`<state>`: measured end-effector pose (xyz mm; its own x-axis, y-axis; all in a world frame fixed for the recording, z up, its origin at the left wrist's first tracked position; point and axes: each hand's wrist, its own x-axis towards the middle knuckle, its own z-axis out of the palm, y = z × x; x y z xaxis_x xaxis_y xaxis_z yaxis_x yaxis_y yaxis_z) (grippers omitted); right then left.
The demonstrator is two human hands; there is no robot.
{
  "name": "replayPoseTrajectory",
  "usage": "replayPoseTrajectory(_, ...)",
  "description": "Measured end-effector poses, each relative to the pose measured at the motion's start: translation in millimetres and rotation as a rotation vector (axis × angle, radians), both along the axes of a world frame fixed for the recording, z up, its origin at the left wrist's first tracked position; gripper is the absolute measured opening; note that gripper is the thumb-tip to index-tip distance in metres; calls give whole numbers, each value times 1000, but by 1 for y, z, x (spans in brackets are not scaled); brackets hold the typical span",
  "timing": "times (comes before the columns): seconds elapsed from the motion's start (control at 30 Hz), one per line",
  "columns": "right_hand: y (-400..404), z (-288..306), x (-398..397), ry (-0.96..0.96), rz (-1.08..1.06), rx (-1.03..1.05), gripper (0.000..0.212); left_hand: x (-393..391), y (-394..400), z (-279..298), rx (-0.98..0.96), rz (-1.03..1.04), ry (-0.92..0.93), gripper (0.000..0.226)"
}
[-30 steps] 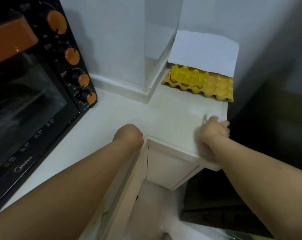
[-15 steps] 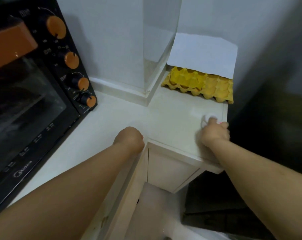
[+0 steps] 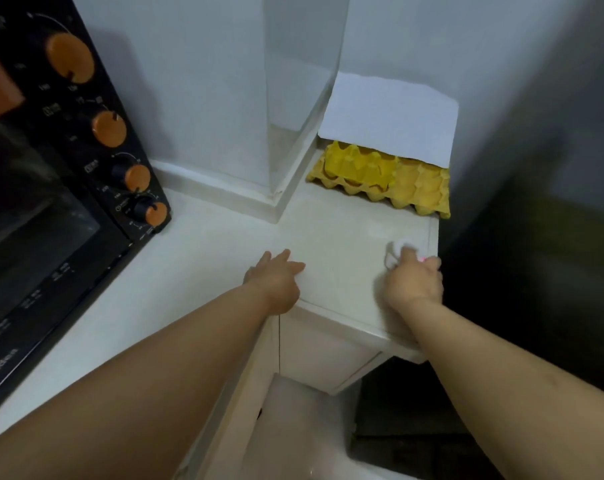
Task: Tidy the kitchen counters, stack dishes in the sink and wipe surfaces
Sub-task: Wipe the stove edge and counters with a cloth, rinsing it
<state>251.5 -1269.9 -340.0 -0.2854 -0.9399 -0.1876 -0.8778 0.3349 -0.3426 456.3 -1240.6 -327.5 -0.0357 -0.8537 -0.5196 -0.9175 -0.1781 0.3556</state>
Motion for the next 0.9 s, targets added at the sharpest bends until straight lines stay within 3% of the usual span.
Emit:
replayPoseTrajectory(0.1, -41, 1, 11, 25, -49, 51, 48, 3, -6, -2, 12, -18, -3, 71)
replayPoseTrajectory(0.23, -48, -1, 62, -22, 299, 8, 51, 6, -9, 1, 16, -19, 7, 68)
replayPoseTrajectory(0.37, 9, -9, 72, -50, 526, -41, 57, 5, -6, 1, 20, -32, -4, 65)
replayPoseTrajectory(0.43, 19, -7, 51, -72, 470, -45, 55, 5, -5, 3, 31, -51, -11, 67)
replayPoseTrajectory(0.57, -22, -3, 5, 59, 90, 20, 50, 6, -1, 6, 39, -81, -20, 72)
replayPoseTrajectory(0.63, -44, -2, 7, 73, 26, 86, 49, 7, -1, 3, 39, -87, -35, 73)
replayPoseTrajectory(0.8, -6, -11, 69, -115, 435, -7, 51, 9, -3, -1, 31, -88, -42, 70)
replayPoseTrajectory(0.9, 38, -15, 64, -23, 621, -69, 52, 6, 2, 4, 50, -124, -84, 71)
